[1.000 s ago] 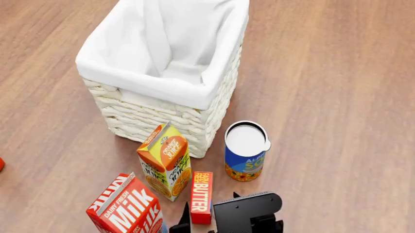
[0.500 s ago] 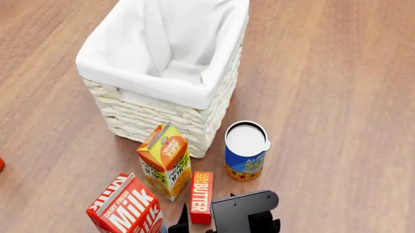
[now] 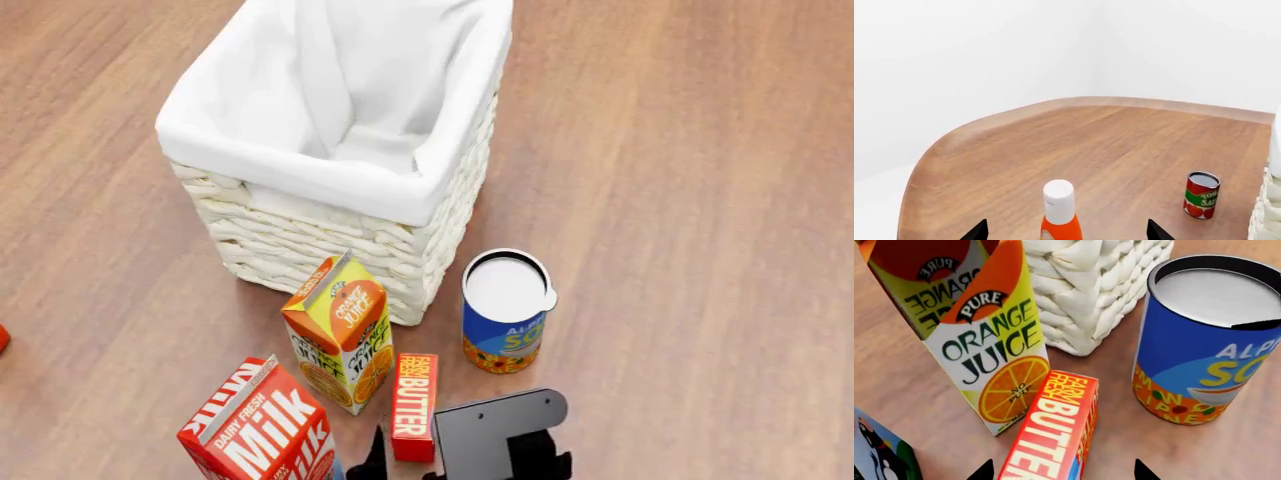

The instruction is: Pick up the butter and put it in the basket.

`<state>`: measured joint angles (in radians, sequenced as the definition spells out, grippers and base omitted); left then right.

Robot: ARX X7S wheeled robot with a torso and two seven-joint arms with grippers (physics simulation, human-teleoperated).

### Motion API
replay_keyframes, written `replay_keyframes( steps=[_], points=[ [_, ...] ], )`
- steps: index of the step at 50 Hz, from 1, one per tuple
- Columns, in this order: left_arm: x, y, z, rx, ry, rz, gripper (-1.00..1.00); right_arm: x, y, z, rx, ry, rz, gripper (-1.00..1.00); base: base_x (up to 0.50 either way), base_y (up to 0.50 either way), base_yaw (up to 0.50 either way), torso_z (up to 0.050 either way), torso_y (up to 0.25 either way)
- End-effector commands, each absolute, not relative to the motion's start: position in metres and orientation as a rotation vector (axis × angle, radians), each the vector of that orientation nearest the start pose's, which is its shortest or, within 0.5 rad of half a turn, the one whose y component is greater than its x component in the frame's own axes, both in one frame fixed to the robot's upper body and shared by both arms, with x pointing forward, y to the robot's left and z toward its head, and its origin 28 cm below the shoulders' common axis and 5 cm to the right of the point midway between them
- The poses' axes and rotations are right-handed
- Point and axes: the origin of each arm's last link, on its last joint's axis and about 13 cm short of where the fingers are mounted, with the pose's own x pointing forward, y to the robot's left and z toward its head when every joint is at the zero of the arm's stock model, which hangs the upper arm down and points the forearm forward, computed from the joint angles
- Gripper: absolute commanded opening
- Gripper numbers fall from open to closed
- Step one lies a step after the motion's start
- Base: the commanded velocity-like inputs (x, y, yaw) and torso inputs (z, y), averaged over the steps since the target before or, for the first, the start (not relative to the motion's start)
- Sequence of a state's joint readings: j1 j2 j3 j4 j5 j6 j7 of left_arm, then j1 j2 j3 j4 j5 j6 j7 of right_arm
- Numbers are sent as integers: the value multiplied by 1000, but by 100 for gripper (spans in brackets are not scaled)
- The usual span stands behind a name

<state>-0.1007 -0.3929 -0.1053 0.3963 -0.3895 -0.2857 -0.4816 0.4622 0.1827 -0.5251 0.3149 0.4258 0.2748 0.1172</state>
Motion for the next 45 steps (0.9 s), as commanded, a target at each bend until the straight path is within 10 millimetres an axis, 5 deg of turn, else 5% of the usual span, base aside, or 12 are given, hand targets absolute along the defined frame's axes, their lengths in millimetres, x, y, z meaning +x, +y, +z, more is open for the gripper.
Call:
replay_keyframes(
  steps=[1,14,15,45],
  points=[
    [221,290,120,-58,-196,436,100,290,-54,29,-6,271,341,100,0,0,0,0,0],
    [220,289,121,-60,-197,436,100,292,-54,30,-10,256,344,100,0,0,0,0,0],
    [220,289,121,-61,-197,436,100,292,-54,30,-11,254,345,-100,0,0,0,0,0],
    [220,289,122,-63,-196,435,100,276,-55,42,-27,126,308,-100,0,0,0,0,0]
  ],
)
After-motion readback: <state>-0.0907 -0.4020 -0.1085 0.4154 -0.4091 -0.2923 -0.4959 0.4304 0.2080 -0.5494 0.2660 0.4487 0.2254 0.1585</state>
